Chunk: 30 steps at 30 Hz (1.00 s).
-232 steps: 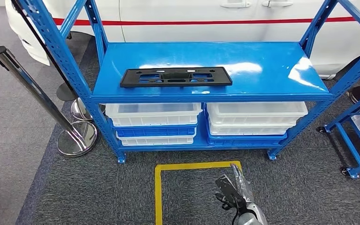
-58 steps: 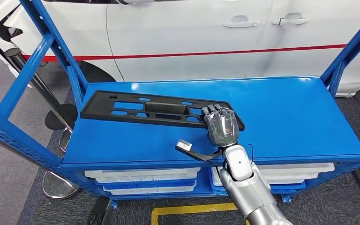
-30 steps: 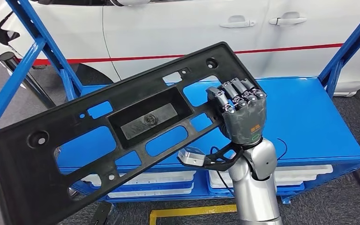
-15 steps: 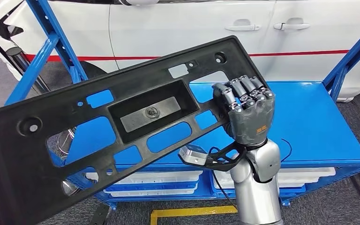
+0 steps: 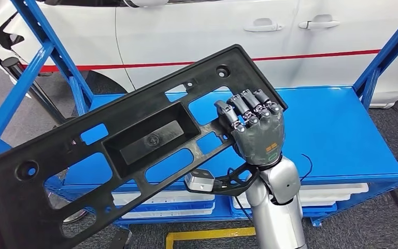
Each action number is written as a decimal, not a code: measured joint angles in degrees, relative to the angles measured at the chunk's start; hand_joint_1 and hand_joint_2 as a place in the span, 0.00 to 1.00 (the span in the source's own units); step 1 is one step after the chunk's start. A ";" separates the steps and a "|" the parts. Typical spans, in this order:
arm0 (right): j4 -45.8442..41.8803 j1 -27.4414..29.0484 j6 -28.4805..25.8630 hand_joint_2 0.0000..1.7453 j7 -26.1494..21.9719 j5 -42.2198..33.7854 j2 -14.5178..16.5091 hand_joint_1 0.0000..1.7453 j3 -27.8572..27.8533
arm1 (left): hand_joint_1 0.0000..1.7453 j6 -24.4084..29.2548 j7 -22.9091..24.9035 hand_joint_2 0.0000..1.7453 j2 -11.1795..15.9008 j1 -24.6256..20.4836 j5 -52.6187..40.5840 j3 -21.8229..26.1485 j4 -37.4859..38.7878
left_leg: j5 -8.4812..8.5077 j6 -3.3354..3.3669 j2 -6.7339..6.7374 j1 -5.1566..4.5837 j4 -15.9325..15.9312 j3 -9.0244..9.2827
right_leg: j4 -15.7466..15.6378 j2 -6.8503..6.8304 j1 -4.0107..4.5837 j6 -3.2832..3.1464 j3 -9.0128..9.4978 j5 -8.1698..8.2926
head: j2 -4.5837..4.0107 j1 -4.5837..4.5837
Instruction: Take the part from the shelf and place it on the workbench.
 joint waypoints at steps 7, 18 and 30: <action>0.04 0.02 -0.02 1.00 0.30 -0.28 -0.01 1.00 2.32 | 0.00 -0.28 1.57 1.00 -0.22 -0.10 0.20 0.21 -0.01 | 3.05 1.98 -0.04 -0.28 -9.30 4.26 | 0.63 0.04 0.20 1.79 -0.25 -0.59 | 0.00 0.02; 0.07 0.76 -0.02 1.00 0.48 -0.07 -0.19 1.00 4.21 | 0.00 -1.49 2.08 1.00 -0.77 0.03 -0.25 0.27 -0.01 | 3.55 2.22 -0.04 -0.44 -7.88 2.83 | 1.56 0.10 0.08 1.90 0.69 -1.49 | 0.00 0.02; 0.38 0.79 0.00 1.00 1.11 0.57 -0.13 1.00 5.16 | 0.00 -1.94 2.27 1.00 -0.80 0.10 -0.79 0.27 0.00 | -5.16 -0.43 0.01 0.10 1.69 2.78 | 0.43 -0.35 0.06 -0.19 -3.85 3.14 | 0.00 -0.02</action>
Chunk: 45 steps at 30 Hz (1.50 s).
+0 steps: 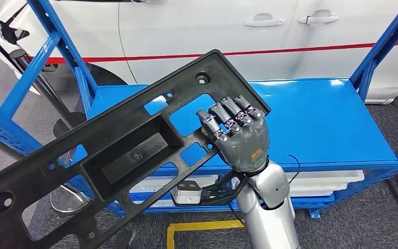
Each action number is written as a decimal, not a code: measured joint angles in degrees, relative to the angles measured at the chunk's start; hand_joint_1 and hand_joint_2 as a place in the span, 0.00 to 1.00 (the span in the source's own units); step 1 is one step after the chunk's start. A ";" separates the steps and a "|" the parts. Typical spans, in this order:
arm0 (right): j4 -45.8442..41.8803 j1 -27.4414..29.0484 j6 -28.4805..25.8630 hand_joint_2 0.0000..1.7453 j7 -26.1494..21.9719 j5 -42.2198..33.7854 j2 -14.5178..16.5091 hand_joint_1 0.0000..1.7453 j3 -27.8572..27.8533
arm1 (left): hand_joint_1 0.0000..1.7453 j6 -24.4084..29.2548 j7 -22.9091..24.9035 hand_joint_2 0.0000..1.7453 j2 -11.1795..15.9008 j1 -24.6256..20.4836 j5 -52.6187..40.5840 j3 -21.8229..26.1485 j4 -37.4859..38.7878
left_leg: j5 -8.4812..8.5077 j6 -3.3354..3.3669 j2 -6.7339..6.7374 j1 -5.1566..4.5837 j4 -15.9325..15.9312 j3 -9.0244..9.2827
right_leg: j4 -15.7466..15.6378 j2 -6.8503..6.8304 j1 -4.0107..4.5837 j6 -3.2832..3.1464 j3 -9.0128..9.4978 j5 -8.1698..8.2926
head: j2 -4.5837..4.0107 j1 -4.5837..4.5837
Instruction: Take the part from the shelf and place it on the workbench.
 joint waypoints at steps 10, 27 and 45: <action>0.06 0.01 -0.02 1.00 -0.08 0.02 -0.06 1.00 0.00 | 0.00 0.06 0.46 1.00 -0.42 -0.73 -0.75 0.00 -0.01 | 6.98 3.23 0.42 -0.48 -12.10 4.36 | 4.50 0.36 -0.17 2.61 -3.19 -3.43 | 0.00 0.04; 0.07 0.09 0.00 1.00 0.08 0.87 -0.13 1.00 0.08 | 0.00 -0.10 0.47 1.00 -0.85 -0.77 -0.87 -0.02 0.02 | 1.59 -0.01 0.27 -0.12 1.18 -6.63 | -0.93 -0.06 0.29 -0.51 4.99 -3.64 | 0.00 -0.13; 0.08 0.08 -0.02 1.00 0.38 1.00 -0.30 1.00 0.15 | 0.00 -0.31 0.47 1.00 -1.21 -1.35 -0.92 -0.02 -0.01 | 9.79 3.21 0.92 -0.76 -12.25 0.69 | 15.67 0.13 -0.23 2.87 -3.21 -7.65 | 0.00 -0.09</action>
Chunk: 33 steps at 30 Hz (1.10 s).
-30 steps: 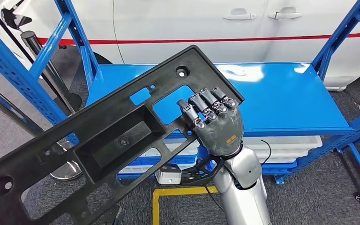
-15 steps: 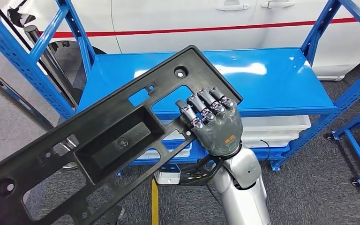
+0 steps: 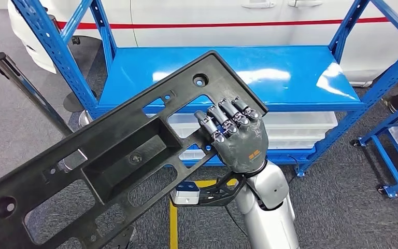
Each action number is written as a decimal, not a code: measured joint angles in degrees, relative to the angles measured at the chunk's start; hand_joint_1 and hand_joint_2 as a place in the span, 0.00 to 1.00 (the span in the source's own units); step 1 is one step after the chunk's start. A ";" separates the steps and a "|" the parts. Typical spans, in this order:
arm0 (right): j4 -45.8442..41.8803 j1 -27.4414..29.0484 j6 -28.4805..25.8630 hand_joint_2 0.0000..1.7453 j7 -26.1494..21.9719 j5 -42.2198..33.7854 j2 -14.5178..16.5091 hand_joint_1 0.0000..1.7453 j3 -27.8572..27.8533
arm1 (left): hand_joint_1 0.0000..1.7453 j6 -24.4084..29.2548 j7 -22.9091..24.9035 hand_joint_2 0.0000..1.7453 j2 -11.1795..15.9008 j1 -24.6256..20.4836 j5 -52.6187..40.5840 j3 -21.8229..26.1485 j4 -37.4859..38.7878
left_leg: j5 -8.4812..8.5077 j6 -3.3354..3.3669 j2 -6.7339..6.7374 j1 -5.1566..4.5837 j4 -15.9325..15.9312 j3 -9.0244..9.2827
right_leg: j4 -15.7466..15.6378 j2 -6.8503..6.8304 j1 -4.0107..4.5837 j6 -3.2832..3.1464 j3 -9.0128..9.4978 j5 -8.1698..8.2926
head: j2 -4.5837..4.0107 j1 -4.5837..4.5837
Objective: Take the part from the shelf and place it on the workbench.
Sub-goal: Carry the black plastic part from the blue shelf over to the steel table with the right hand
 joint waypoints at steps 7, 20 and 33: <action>0.01 -0.19 0.01 1.00 0.65 0.20 0.07 1.00 0.34 | 0.00 -0.08 -0.05 1.00 -0.07 -0.06 0.03 0.02 -0.02 | 3.25 -2.09 -0.14 0.06 1.79 -4.22 | -16.17 0.20 0.41 -1.50 12.12 -0.03 | 0.00 -0.02; -0.36 0.72 0.00 1.00 3.61 0.43 -0.25 1.00 1.43 | 0.00 -0.07 0.87 1.00 -0.09 -0.18 -1.44 -0.09 0.01 | -5.76 -2.39 -0.41 0.09 2.19 5.99 | -16.04 -0.29 0.59 -2.59 2.75 8.47 | 0.00 -0.09; -0.54 2.19 0.00 1.00 0.16 -0.18 -0.79 1.00 1.53 | 0.00 -0.21 1.01 1.00 -0.63 -0.33 -1.28 -0.13 0.00 | 0.25 -0.87 0.15 0.32 -0.14 -0.22 | -6.63 0.09 -0.71 0.31 4.74 2.17 | 0.00 -0.06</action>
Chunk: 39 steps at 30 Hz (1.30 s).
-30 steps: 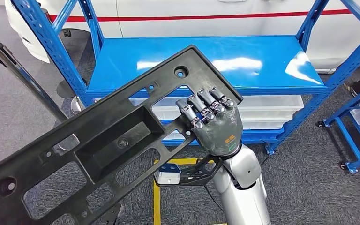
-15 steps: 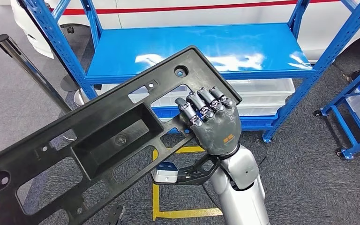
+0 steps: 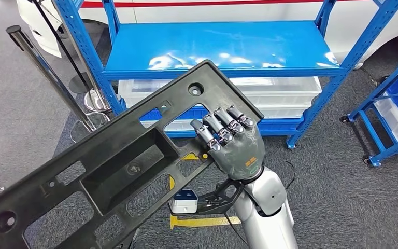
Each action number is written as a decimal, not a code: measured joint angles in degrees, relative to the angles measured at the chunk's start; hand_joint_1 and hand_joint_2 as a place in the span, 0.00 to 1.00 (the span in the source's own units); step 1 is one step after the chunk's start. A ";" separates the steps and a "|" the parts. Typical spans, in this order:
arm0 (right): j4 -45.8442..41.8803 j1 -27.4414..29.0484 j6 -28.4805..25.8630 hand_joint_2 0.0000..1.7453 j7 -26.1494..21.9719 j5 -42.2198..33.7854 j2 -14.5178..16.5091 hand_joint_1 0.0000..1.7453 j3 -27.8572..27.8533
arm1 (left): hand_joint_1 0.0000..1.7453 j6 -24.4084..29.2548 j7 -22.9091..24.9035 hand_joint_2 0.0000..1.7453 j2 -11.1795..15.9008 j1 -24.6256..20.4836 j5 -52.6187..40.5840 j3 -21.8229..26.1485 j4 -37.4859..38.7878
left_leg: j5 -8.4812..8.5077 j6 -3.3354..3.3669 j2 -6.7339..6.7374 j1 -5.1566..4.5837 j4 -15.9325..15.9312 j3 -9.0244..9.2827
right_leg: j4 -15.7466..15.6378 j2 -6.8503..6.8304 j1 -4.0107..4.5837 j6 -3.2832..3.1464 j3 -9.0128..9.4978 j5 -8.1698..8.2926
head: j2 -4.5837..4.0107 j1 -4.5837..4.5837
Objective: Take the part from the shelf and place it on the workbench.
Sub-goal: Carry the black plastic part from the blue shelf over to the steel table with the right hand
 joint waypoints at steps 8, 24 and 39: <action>-0.02 0.25 0.00 1.00 -0.15 -0.03 -0.01 1.00 0.00 | 0.00 0.03 0.03 1.00 -0.01 0.36 0.08 0.02 0.02 | -3.12 -2.44 -0.21 0.33 5.42 -3.99 | -9.11 0.11 0.38 -2.79 3.69 0.74 | 0.00 -0.03; -1.02 1.07 0.00 1.00 4.98 2.38 -1.15 1.00 1.14 | 0.00 -0.21 0.18 1.00 -0.07 -0.35 -0.50 0.04 0.02 | -1.91 1.28 -0.02 -0.91 -1.82 4.87 | -5.45 0.08 1.11 -1.66 -3.42 0.80 | 0.00 0.02; -2.10 1.16 0.00 1.00 5.25 1.78 -2.22 1.00 4.11 | 0.00 0.05 0.01 1.00 -0.13 -0.51 -0.57 0.07 0.04 | -1.23 -2.33 -0.18 0.26 6.30 -7.44 | -8.84 -0.22 0.61 -3.59 5.06 -0.64 | 0.00 -0.08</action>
